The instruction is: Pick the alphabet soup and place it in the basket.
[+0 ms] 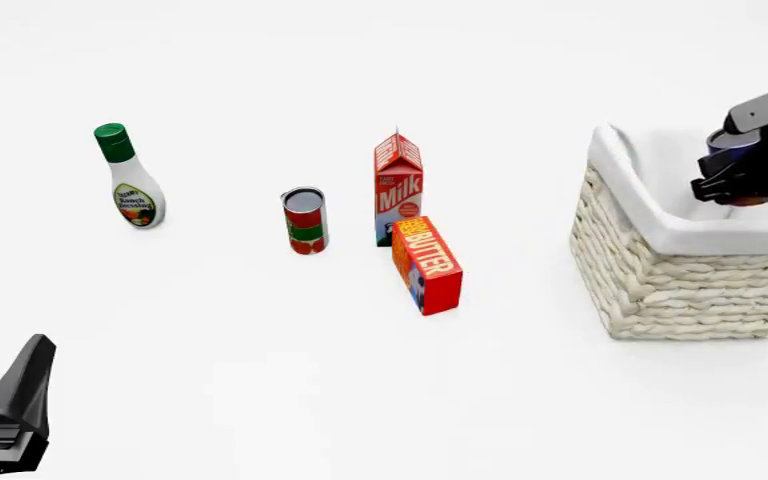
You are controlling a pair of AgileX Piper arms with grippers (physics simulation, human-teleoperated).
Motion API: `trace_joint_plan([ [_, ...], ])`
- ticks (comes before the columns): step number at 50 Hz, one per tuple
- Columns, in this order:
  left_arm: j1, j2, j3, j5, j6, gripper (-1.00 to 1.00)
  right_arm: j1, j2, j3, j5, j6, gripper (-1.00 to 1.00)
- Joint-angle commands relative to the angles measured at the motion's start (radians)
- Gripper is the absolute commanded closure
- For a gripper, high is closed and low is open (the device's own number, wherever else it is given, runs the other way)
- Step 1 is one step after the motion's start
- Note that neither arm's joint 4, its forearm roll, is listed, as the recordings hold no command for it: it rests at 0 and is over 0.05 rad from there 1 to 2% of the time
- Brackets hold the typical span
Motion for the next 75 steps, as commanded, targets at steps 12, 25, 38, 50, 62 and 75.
trace_joint_plan([
  [12,0.000,0.000,0.000,0.000,0.000,-1.00,-0.009,0.092,-0.072,0.001,-0.010,1.00],
  [25,0.000,0.000,0.000,0.000,0.000,-1.00,-0.011,0.132,-0.107,0.010,-0.018,1.00],
  [38,0.000,0.000,0.000,0.000,0.000,-1.00,-0.007,0.185,-0.118,-0.008,-0.023,1.00],
  [50,0.000,0.000,0.000,0.000,0.000,-1.00,0.003,0.226,-0.122,-0.025,-0.022,1.00],
  [62,0.000,0.000,0.000,0.000,0.000,-1.00,0.006,0.260,-0.136,-0.035,-0.018,1.00],
  [75,0.000,0.000,0.000,0.000,0.000,-1.00,0.004,0.289,-0.150,-0.041,-0.016,1.00],
])
